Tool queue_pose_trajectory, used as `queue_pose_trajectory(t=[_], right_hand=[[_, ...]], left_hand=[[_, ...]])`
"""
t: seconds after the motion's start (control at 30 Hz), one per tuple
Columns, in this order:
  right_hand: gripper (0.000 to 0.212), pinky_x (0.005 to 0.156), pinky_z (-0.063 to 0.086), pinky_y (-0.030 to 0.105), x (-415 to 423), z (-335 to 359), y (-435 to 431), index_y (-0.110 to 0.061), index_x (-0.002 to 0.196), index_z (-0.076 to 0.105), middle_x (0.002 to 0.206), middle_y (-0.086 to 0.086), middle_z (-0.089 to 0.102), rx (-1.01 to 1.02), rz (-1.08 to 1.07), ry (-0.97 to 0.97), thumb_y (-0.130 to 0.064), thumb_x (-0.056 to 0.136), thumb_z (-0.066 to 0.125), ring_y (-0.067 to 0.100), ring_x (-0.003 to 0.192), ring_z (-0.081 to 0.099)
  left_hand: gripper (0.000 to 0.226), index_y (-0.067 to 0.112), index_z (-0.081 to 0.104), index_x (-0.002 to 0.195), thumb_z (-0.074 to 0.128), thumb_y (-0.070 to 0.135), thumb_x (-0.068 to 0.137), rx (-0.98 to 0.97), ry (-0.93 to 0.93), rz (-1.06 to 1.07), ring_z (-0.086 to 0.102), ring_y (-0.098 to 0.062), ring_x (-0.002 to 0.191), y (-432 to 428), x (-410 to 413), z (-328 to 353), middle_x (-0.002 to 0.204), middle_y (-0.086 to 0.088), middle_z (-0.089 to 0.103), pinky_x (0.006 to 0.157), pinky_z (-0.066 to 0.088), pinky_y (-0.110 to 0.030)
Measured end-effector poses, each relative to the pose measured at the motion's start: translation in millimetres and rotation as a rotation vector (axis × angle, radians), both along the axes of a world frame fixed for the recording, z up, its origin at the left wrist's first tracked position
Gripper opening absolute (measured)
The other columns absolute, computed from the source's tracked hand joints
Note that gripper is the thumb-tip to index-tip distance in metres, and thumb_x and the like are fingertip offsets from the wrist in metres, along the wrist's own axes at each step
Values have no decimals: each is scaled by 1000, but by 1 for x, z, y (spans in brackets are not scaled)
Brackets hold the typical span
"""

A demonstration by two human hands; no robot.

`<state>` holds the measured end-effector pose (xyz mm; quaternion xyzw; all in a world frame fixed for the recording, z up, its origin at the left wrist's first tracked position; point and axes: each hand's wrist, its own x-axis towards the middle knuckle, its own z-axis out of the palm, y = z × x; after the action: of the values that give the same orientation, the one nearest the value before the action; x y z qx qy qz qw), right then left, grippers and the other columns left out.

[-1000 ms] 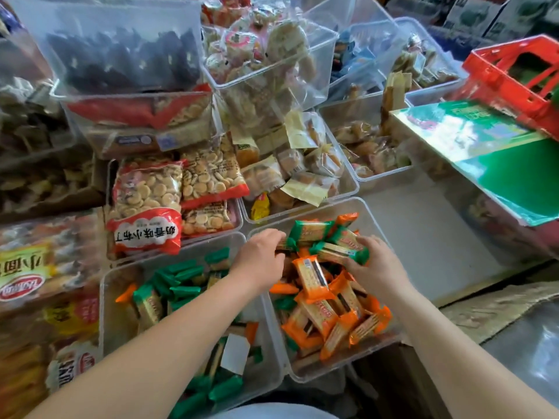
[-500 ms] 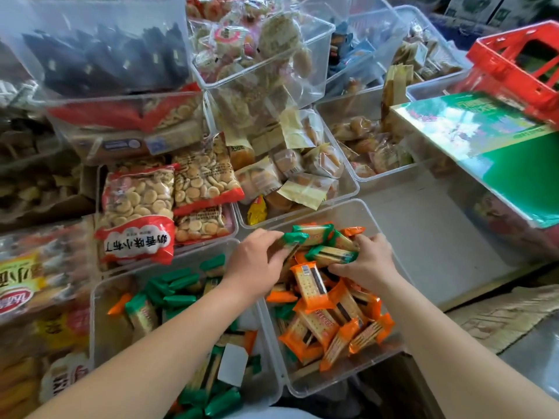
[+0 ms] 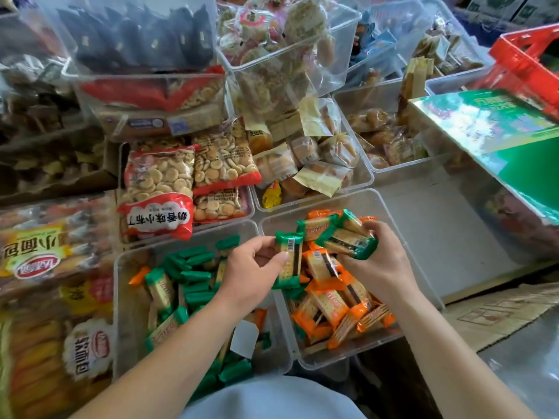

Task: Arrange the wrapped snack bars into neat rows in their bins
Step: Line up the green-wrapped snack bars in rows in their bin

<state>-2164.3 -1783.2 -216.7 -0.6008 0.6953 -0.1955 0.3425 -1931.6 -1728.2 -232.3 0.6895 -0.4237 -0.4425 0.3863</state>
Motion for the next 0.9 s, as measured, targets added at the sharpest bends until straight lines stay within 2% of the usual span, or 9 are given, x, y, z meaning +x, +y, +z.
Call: queue_pose_trajectory(t=[0.13,0.23,0.3,0.4,0.53,0.63,0.73,0.8,0.9], right_hand=[[77,87,52,20,51,26,33,-32,140,47,126,-12,57,-60,156,-71,-29,75,90,6,113,58],[78,94,55,30,103,21,53,-31,143,45,128,-11,56,-60,345,1,-36,77,86,9,117,55],[77,95,52,30,134,14,61,-31,145,41,130,-10,52,-36,440,111,-42,81,81,12,120,51],[76,97,48,31,165,-1,69,-29,147,39,135,-7,54,-77,509,300,-54,84,74,18,121,49],[81,115,36,37,177,-9,75,-31,146,47,146,-8,53,-80,601,432,-75,80,65,20,138,42],[61,111,42,29,159,-1,75,-31,140,59,146,-14,54,-43,526,209,-63,89,67,10,139,42],[38,97,52,21,122,1,63,-30,127,68,124,-19,64,-53,350,39,-47,94,69,-1,116,56],[29,86,48,10,94,0,55,-28,122,71,111,-20,66,-32,219,-3,-40,95,71,-3,103,58],[26,87,47,15,57,-3,51,-29,120,73,113,-18,71,28,71,-24,-39,95,71,1,107,64]], left_hand=[[12,29,76,101,78,21,92,1,-62,99,71,-5,84,22,44,6,90,12,77,76,59,-23],[10,30,72,94,81,29,89,111,-285,179,71,-11,84,46,92,-10,84,12,74,77,59,-31],[14,27,70,95,82,30,87,185,-348,213,70,-19,85,61,115,-22,83,11,69,77,58,-33],[29,19,72,113,80,34,89,252,-306,235,68,-20,90,73,131,-34,87,10,66,77,53,-29],[49,21,62,137,75,39,93,310,-201,148,67,-9,91,75,135,-35,95,13,69,84,56,-30],[40,23,65,133,71,35,96,253,-262,76,65,-1,99,69,127,-26,109,16,67,93,59,-34],[30,23,69,127,69,30,98,169,-293,-20,64,-1,100,43,104,-9,112,12,68,95,57,-34],[31,20,69,129,68,26,98,73,-312,-147,65,-7,102,16,79,-3,115,8,68,98,56,-35],[41,20,61,139,64,29,100,-36,-422,-410,58,-15,125,-33,34,-3,138,3,61,107,47,-30]])
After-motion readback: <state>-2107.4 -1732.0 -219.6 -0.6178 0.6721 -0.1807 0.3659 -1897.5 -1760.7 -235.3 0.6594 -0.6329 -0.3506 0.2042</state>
